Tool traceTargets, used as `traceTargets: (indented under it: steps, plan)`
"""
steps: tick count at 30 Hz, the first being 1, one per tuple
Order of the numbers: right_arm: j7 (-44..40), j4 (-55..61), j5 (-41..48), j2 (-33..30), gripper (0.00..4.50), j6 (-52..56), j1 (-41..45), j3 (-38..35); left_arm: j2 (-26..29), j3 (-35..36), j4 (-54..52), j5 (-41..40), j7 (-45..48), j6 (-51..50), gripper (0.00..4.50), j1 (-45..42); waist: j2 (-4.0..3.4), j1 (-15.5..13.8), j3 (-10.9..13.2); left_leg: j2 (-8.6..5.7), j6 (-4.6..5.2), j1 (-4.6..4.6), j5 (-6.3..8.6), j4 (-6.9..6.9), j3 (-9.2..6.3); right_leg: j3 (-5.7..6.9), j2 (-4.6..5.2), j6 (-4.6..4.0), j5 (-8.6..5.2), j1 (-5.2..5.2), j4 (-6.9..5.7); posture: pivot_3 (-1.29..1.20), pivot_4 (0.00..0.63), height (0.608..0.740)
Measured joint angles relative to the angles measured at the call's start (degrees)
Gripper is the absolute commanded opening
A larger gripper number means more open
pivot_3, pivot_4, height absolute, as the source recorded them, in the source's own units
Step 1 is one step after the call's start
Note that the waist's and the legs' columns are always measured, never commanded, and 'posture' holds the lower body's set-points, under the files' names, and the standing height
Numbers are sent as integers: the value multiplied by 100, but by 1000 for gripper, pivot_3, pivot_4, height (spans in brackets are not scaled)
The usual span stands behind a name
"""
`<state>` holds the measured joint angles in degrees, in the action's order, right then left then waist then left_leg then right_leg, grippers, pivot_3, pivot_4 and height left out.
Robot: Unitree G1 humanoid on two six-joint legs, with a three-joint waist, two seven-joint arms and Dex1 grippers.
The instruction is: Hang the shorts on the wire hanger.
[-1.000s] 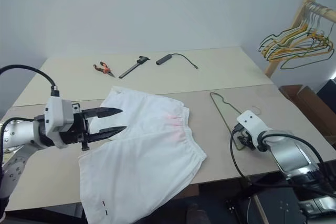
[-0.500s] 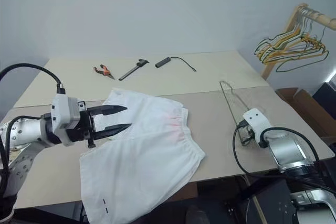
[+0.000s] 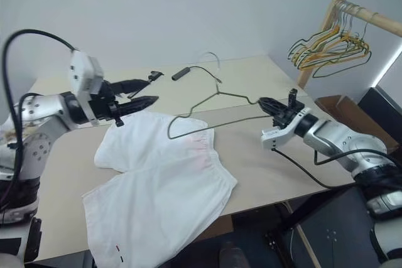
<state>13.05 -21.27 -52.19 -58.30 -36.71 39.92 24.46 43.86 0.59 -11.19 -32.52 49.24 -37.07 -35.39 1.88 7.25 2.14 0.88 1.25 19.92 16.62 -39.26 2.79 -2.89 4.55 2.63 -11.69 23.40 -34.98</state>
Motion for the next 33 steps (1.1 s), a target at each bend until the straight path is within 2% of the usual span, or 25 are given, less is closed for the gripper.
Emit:
traceTargets:
  steps: [5,9,13,16,20,30,32,33]
  plan:
    - [72,-133,-184,162,34,-272,266,-9,-143,-672,694,100,669,-318,2272,-425,6,46,1,0,5,3,3,0,-29,0,0,-8,8,0,5,-113,0,740]
    - [29,-146,-273,213,0,-354,295,-14,-346,-874,1017,98,1066,-422,3100,-597,6,102,1,-1,6,20,4,0,-40,-2,1,-7,8,13,6,-129,0,740]
    - [-20,-143,-276,214,0,-389,294,-43,-266,-1083,1088,212,1487,-470,4384,-706,5,191,1,-2,6,26,4,0,-40,-9,1,-6,8,26,1,-134,0,740]
    - [-50,-138,-274,214,0,-394,295,-86,-199,-1365,1103,528,1631,-459,4384,-704,5,284,1,-3,6,25,4,0,-40,-15,0,-6,9,28,-2,-139,0,740]
    - [-72,-138,-267,232,0,-401,318,-136,-187,-1581,1198,783,1714,-474,3433,-701,5,354,1,-4,7,21,4,0,-37,-26,-1,-1,14,28,-5,-139,0,740]
    - [-177,-138,-263,341,0,-416,389,-266,-275,-1569,1234,932,1705,-526,139,-703,6,416,1,-5,7,20,4,0,-35,-36,-1,6,20,28,-4,-136,0,740]
    - [-181,-126,-224,371,0,-458,388,-270,-270,-1489,1339,1043,1598,-521,139,-703,6,431,1,-6,7,19,4,0,-35,-37,-1,7,21,28,-4,-136,0,740]
    - [-193,-130,-183,373,257,-472,389,-272,-275,-1484,1342,1081,1587,-499,121,-703,6,443,1,-6,7,19,3,0,-35,-37,-1,8,21,28,-4,-136,0,740]
